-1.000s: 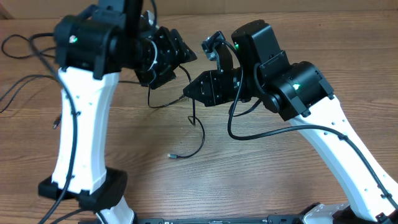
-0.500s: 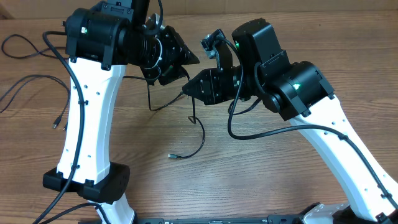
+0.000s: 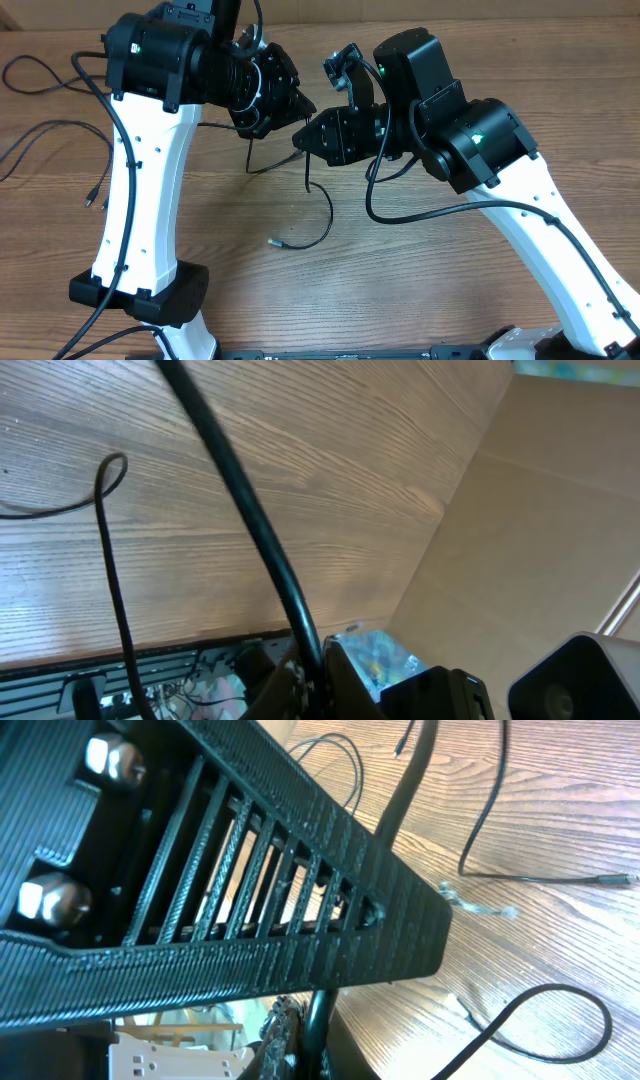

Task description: Untangle cables

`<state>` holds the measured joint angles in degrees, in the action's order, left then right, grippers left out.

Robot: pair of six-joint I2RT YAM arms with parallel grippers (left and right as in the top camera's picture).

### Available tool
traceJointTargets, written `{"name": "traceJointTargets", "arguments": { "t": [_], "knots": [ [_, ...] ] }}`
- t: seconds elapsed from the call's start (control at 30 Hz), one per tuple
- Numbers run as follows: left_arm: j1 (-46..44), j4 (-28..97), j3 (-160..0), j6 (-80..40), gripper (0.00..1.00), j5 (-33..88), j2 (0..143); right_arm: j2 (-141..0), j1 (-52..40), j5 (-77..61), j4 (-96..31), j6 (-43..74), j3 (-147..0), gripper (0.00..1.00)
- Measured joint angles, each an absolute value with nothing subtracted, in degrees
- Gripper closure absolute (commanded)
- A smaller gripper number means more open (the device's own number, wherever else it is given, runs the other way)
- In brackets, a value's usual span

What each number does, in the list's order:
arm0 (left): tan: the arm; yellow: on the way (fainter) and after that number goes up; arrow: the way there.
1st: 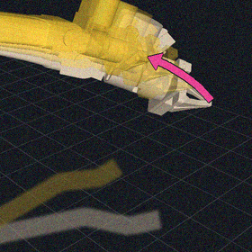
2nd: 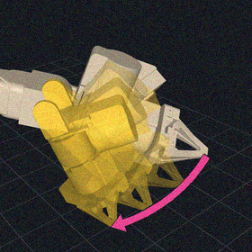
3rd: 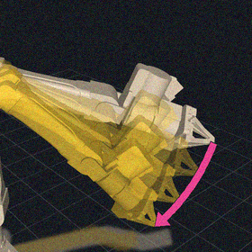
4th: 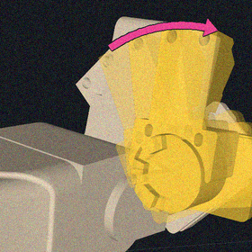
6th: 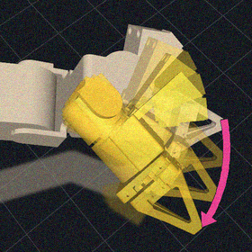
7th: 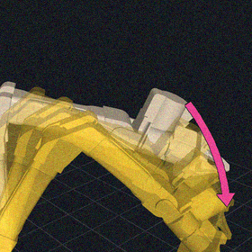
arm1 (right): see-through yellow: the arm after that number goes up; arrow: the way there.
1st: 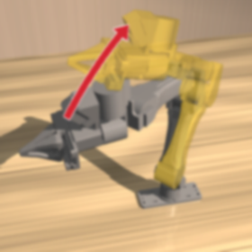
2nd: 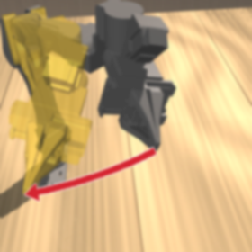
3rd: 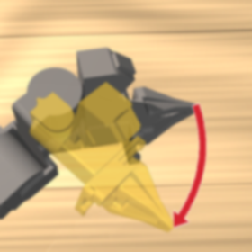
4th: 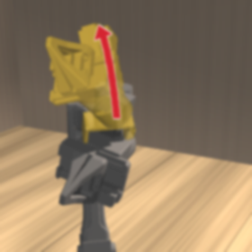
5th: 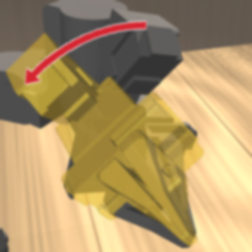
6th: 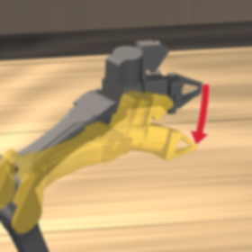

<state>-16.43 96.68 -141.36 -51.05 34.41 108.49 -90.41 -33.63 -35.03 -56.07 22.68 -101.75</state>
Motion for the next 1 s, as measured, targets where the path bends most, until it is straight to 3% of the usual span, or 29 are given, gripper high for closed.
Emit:
{"name": "traceJointTargets", "arguments": {
  "t": [0.1, 0.4, 0.47, 0.5, 1.0],
  "knots": [
    [-16.4, 96.7, -141.4, -50.2, 0.96, 34.4, 108.5, -90.4, -33.5, -34.8, -56.2, 22.7, -101.8, 0.92],
    [-16.5, 95.7, -141.4, -48.0, 0.96, 31.4, 108.2, -89.9, -28.8, -34.5, -63.8, 23.0, -101.8, 0.42],
    [-16.5, 94.9, -141.3, -48.0, 0.96, 30.3, 107.6, -89.0, -26.4, -34.1, -65.5, 23.2, -101.8, 0.08],
    [-16.5, 94.6, -141.3, -48.0, 0.96, 29.9, 107.1, -88.3, -25.0, -34.1, -66.3, 23.0, -101.8, 0.00],
    [-19.5, 96.7, -141.3, -47.5, 0.96, 19.1, 89.4, -82.3, -9.5, -26.9, -79.6, 22.7, -101.8, 0.00]
  ]
}}
